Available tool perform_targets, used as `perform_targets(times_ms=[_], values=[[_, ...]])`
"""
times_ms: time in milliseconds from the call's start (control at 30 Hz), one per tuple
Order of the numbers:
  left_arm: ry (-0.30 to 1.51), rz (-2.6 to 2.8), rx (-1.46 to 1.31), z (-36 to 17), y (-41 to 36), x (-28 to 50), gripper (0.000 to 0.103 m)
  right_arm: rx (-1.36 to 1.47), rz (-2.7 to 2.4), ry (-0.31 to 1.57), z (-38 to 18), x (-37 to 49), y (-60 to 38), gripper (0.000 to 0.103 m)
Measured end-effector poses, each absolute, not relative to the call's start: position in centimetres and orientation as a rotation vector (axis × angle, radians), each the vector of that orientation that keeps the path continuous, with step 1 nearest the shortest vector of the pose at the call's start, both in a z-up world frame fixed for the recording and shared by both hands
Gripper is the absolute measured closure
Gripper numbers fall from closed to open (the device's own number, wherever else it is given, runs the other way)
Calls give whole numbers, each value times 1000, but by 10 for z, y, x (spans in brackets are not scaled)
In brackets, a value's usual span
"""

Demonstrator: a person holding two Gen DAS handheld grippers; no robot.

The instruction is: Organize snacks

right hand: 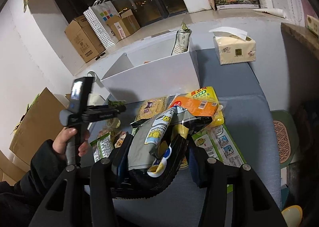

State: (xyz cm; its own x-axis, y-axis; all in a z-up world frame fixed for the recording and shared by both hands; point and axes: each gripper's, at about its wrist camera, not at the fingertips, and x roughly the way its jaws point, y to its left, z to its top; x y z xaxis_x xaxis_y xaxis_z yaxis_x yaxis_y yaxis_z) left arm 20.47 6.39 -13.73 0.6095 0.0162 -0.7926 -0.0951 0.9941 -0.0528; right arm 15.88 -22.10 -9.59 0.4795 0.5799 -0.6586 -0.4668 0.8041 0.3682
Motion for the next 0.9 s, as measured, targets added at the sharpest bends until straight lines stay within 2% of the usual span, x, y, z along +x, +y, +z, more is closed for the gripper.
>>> perform_targets(times_ms=[200,433,567,767,800,833,867,900], values=[[734,17,-182,-78,68,156,46,133,658,830,-85,158,-211,48],[656,-1,-213,-25,82,161,46,83,682,746,-52,175,-179,48],[651,17,-166,-4,88,206,46,71,689,673,-23,215,-152,48],[713,43,-133,-10,99,277,45,8,588,694,-8,307,-101,46],[747,30,-138,-15,103,292,38,-4,580,708,-10,324,-92,46],[769,30,-144,-20,105,301,29,-10,561,719,-12,338,-86,40],[784,46,-151,-24,108,308,7,-19,539,741,-16,353,-80,19],[775,74,-158,-28,114,313,0,-26,524,751,-19,362,-77,9]])
